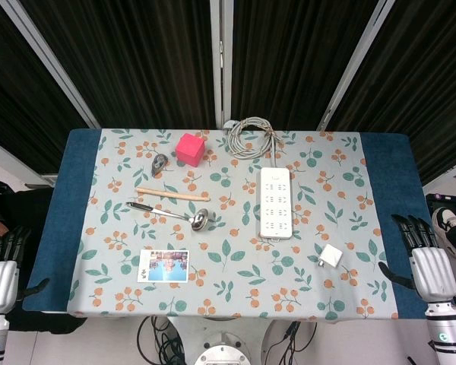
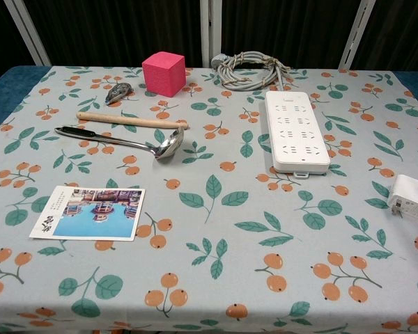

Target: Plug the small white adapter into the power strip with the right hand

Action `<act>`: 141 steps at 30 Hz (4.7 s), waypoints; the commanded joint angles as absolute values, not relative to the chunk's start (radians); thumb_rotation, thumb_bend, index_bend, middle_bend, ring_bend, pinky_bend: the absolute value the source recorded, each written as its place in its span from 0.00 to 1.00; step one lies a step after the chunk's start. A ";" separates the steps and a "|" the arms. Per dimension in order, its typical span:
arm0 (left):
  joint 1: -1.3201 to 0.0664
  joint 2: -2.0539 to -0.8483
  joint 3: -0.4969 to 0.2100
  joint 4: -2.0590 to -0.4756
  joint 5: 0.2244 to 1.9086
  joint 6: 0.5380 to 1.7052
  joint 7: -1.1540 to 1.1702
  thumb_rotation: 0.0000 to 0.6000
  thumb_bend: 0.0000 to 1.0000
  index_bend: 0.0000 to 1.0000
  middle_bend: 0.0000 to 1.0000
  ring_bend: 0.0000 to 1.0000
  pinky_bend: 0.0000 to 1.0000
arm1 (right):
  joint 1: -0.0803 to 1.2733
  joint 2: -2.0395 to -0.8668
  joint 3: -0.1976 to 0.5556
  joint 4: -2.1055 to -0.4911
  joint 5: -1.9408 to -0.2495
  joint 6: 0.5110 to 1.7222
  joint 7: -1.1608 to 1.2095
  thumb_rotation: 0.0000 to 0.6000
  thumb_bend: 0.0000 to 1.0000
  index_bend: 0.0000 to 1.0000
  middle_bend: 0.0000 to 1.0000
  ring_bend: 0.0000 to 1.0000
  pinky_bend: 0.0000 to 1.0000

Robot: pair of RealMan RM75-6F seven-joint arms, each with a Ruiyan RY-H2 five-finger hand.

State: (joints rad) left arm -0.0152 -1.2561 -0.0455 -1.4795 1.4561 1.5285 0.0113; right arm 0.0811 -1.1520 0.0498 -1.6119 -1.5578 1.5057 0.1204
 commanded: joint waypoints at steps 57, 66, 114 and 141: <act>0.016 -1.270 -0.039 -1.432 1.439 1.537 -0.050 1.00 0.05 0.06 0.00 0.00 0.00 | 0.349 -1.467 0.037 -1.286 -1.472 1.118 0.068 1.00 0.09 0.04 0.14 0.00 0.00; 0.011 -1.274 -0.042 -1.426 1.452 1.540 -0.052 1.00 0.05 0.06 0.00 0.00 0.00 | 0.316 -1.445 0.044 -1.288 -1.430 1.149 0.068 1.00 0.09 0.05 0.16 0.00 0.00; 0.034 -1.289 -0.038 -1.399 1.447 1.545 -0.078 1.00 0.05 0.06 0.00 0.00 0.00 | 0.327 -1.475 0.010 -1.263 -1.449 1.126 0.003 1.00 0.12 0.41 0.25 0.00 0.00; 0.036 -1.293 -0.042 -1.388 1.448 1.545 -0.096 1.00 0.03 0.06 0.00 0.00 0.00 | 0.353 -1.447 0.021 -1.303 -1.426 1.084 -0.024 1.00 0.48 0.36 0.25 0.00 0.00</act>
